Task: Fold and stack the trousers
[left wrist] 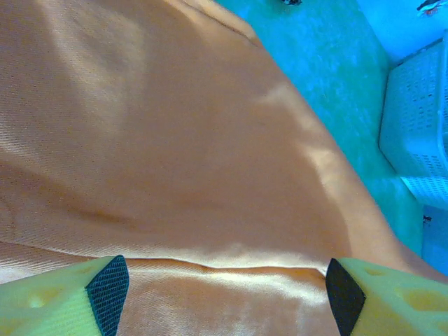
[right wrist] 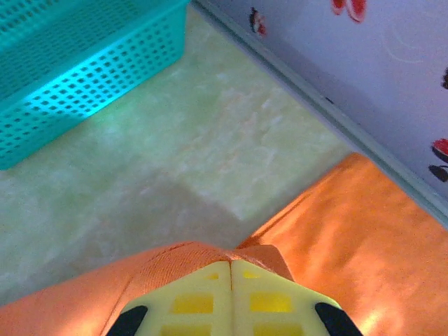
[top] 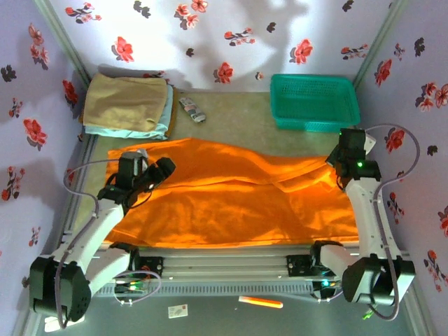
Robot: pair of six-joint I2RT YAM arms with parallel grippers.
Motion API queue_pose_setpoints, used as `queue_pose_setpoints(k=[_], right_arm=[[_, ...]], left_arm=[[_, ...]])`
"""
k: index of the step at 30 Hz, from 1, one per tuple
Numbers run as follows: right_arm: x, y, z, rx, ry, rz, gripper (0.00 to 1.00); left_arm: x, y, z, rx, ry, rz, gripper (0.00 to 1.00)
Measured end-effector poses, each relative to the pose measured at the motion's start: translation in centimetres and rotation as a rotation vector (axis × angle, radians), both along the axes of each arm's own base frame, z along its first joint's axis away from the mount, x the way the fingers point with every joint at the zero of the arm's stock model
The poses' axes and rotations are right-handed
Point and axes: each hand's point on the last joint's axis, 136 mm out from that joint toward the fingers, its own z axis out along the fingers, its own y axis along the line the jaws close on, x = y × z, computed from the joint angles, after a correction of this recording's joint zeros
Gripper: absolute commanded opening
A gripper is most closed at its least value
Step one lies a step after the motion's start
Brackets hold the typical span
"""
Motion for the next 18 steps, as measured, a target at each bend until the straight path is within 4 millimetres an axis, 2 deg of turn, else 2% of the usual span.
queue_pose_setpoints(k=[2,4,7,10,13,15,16,18], right_arm=[[0.7,0.3,0.6,0.016,-0.010,0.015,0.00],[2.3,0.7,1.7,0.035,-0.024,0.034,0.00],[5.6,1.9,3.0,0.048,-0.034,0.079,0.00],[9.8,4.5,4.5,0.059,-0.048,0.155,0.00],[13.9,8.3,7.6,0.065,-0.103,0.251,0.00],[15.5,10.7,10.5,0.056,-0.160,0.314,0.00],[15.7,11.7,12.1,0.049,-0.196,0.343,0.00],[14.7,13.1,14.4,0.039,-0.255,0.389,0.00]], left_arm=[[0.0,-0.1,0.0,-0.003,0.000,-0.003,0.77],[0.0,-0.1,0.1,-0.005,-0.003,-0.004,0.77],[0.0,-0.1,-0.1,-0.005,-0.004,-0.004,0.77],[0.0,-0.1,-0.4,-0.004,0.002,-0.004,0.78],[0.1,-0.1,-0.7,-0.001,0.010,-0.004,0.78],[0.1,-0.1,-0.8,0.000,0.015,-0.004,0.78],[0.1,-0.1,-0.8,0.001,0.015,-0.005,0.78],[0.2,-0.1,-0.7,0.002,0.011,-0.006,0.78]])
